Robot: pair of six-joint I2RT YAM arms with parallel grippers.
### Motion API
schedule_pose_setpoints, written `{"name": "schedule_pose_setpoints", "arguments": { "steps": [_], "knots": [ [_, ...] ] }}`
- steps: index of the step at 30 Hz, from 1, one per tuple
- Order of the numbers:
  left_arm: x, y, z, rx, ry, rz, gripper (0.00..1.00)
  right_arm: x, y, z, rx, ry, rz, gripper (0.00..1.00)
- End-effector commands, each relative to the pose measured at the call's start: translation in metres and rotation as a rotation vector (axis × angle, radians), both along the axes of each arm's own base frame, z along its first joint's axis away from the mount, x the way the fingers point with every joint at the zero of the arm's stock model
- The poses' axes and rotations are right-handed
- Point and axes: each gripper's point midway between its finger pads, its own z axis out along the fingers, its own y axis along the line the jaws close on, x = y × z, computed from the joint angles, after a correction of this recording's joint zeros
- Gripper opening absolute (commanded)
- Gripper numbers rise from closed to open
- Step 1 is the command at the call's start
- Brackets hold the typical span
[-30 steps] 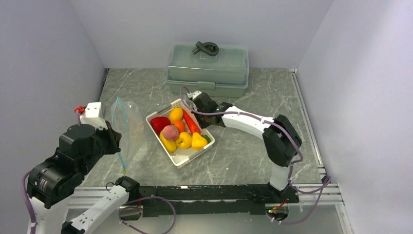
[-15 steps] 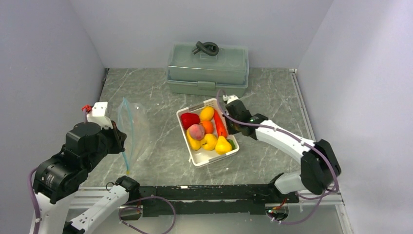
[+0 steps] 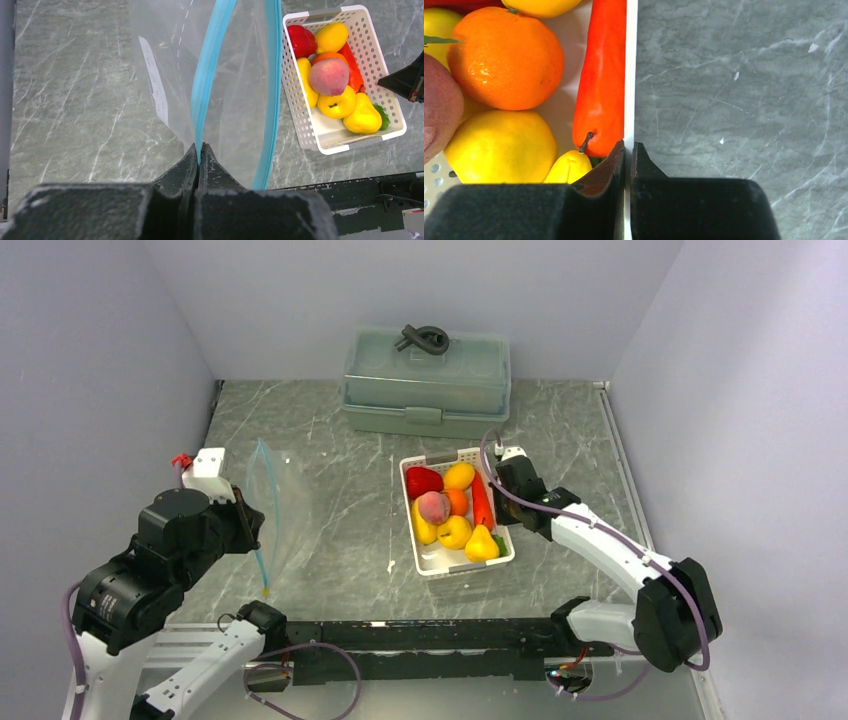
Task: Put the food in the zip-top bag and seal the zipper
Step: Adjust the bin at the center of the board.
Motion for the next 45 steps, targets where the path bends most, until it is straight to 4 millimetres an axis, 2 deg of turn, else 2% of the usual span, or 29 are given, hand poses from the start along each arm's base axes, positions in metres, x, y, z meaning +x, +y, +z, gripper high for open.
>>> {"name": "schedule_pose_setpoints", "arguments": {
  "steps": [1,3,5,8,11,17,22,29,37,41,45],
  "knots": [
    [0.006,-0.005,0.003,-0.032,-0.023,0.002,0.00,0.004,-0.007,0.006,-0.009,-0.035,-0.049,0.10],
    [0.005,-0.005,0.001,-0.029,-0.016,0.001,0.00,0.004,-0.008,0.007,-0.011,-0.035,-0.054,0.18],
    [0.005,-0.004,0.000,-0.026,-0.013,0.004,0.00,0.005,-0.009,0.012,-0.009,-0.044,-0.062,0.21],
    [0.005,-0.004,-0.001,-0.027,-0.012,0.005,0.00,0.009,-0.008,0.027,-0.001,-0.069,-0.071,0.29],
    [0.005,-0.005,-0.001,-0.029,-0.011,0.003,0.00,0.009,0.001,0.044,0.038,-0.082,-0.043,0.38],
    [0.006,-0.004,-0.004,-0.023,-0.009,0.007,0.00,0.002,0.027,0.087,0.095,-0.113,0.023,0.40],
    [0.007,-0.007,-0.003,-0.028,0.003,0.001,0.00,-0.014,0.059,0.118,0.142,-0.165,0.100,0.42],
    [0.006,-0.003,-0.003,-0.018,-0.002,0.016,0.00,-0.030,0.092,0.133,0.162,-0.172,0.170,0.42],
    [0.007,-0.005,-0.010,-0.014,0.020,0.009,0.00,-0.054,0.150,0.150,0.232,-0.195,0.273,0.42],
    [0.005,-0.002,-0.009,-0.009,0.013,0.016,0.00,-0.065,0.177,0.149,0.199,-0.193,0.316,0.42],
    [0.002,0.000,-0.011,-0.004,0.013,0.017,0.00,-0.074,0.194,0.139,0.138,-0.192,0.329,0.43]
  ]
}}
